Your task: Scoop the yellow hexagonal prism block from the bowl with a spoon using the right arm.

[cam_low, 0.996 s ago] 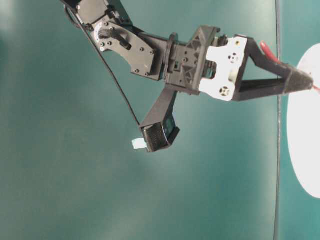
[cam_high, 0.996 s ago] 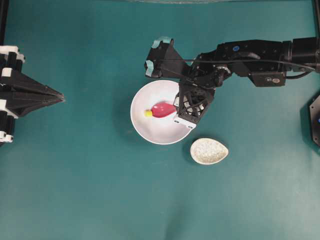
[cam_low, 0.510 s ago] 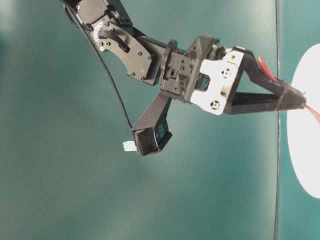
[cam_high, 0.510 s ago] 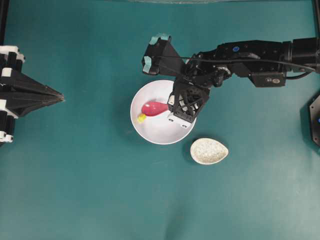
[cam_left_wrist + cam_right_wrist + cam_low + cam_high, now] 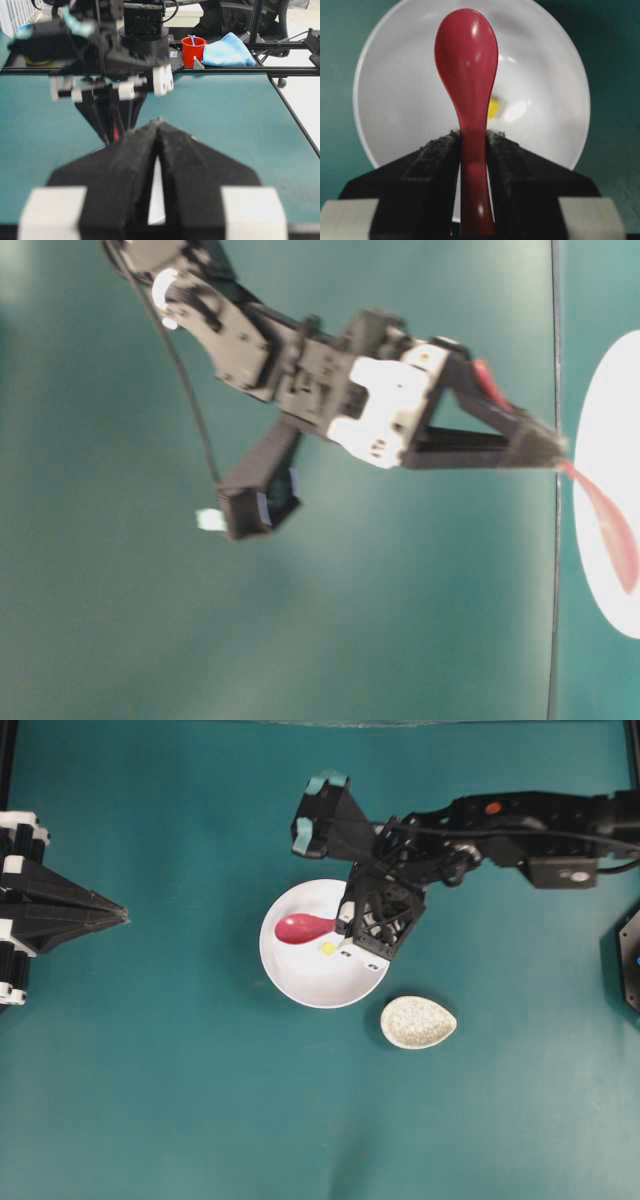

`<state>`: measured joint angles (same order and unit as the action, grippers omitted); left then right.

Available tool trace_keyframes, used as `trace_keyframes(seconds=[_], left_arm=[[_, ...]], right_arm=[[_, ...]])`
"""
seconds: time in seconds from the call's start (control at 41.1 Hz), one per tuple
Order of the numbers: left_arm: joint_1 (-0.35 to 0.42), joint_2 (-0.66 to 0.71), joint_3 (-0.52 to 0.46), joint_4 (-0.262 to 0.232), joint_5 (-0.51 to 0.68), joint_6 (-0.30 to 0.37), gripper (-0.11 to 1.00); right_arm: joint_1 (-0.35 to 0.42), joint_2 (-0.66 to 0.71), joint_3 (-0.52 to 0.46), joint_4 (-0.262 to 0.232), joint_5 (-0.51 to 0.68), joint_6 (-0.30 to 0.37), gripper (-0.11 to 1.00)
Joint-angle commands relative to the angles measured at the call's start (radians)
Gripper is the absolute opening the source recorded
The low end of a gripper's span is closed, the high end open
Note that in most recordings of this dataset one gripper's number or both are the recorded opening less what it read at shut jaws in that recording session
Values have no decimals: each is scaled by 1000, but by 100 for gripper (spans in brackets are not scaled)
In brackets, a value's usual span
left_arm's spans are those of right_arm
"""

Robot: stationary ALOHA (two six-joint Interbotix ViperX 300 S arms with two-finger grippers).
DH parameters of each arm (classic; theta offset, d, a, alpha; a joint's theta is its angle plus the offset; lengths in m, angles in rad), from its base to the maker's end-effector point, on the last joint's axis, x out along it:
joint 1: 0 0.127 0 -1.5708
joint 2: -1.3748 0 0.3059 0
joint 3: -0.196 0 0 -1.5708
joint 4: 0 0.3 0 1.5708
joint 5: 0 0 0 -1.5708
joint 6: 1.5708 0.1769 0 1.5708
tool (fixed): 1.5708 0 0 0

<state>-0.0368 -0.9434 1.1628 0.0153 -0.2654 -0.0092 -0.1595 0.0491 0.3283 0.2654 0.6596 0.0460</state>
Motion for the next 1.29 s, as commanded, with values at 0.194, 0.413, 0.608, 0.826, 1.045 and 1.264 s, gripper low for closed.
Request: trace_keyframes(seconds=[0.194,0.413,0.608,0.826,1.045,1.264], left_arm=[[-2,5,-26,2,-6,2,3],[-2,5,-26,2,-6,3,3],[-3,5,-28,2,-6,3,3],[-3,5,-26,2,-6,3,3],[-2,5,-28,2,-6,3,3],[-3,5,-28,2,-8,3,3]], right_arm=[[2,-115,-26,-12,127,6,25],[2,-124,-23,-11,259,12,25],[2,-124,-21,-12,301,52,25],[2,-123,-15,-40,374,97,25],[3,-112,-12,-51,383,129,25],[3,-67,-12,-51,383,129,25]])
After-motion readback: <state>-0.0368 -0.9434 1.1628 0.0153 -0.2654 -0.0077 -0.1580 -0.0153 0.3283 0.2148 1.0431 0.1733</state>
